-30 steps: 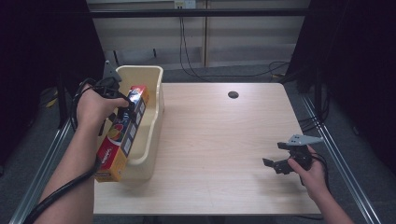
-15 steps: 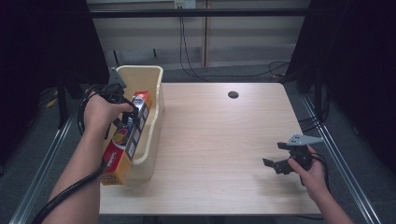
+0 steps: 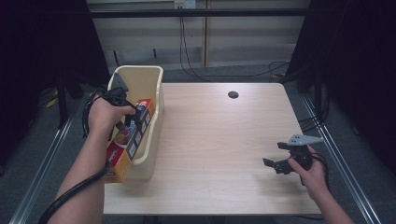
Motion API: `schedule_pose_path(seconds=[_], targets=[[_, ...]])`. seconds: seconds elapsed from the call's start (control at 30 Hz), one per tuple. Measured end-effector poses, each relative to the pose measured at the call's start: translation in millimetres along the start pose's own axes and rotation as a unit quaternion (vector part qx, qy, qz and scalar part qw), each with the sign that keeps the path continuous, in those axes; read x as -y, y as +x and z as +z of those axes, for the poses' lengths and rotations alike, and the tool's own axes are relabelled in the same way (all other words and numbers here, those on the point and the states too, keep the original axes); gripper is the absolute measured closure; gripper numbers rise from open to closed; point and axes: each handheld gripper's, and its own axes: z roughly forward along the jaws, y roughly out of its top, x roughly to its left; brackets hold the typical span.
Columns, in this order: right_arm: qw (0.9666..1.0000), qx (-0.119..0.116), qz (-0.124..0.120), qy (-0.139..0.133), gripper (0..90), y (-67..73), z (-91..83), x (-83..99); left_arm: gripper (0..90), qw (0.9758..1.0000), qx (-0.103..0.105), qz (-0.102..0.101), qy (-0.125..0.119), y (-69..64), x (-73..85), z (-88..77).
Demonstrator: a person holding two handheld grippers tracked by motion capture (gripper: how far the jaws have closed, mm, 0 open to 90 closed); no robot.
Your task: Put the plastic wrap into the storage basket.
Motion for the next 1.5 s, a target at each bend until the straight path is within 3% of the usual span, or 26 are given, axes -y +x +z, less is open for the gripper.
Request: schedule_pose_path(seconds=[0.1, 0.2, 1.0, 1.17, 1.33, 1.5], targets=[[1.0, 0.001, 0.0, 0.0, 2.3, 0.1, 0.3, 0.0, 40.2, 1.0, -0.004, 0.0, 0.001, 0.7, -0.8, 3.0], [1.0, -0.002, -0.003, 0.003, 2.4, 0.4, 1.6, 0.2, 40.2, 0.9999, 0.003, -0.002, 0.016, 2.0, -3.4, 6.0], [1.0, -0.001, -0.003, 0.006, 2.4, -0.3, 2.6, 0.8, 39.6, 0.9997, 0.001, -0.014, 0.022, 4.6, -8.3, 19.2], [1.0, -0.002, -0.005, 0.006, 2.3, -0.6, 2.3, 0.8, 39.1, 0.9997, -0.003, -0.01, 0.023, 3.8, -9.1, 22.9], [1.0, -0.002, -0.006, 0.007, 2.4, -0.7, 2.5, 1.1, 38.7, 0.9995, 0.0, 0.01, 0.03, 3.8, -10.6, 26.3], [0.9999, -0.004, -0.004, 0.009, 2.4, -0.7, 2.9, 1.3, 38.3, 0.9999, 0.014, 0.002, 0.007, 1.7, -12.1, 14.6]])
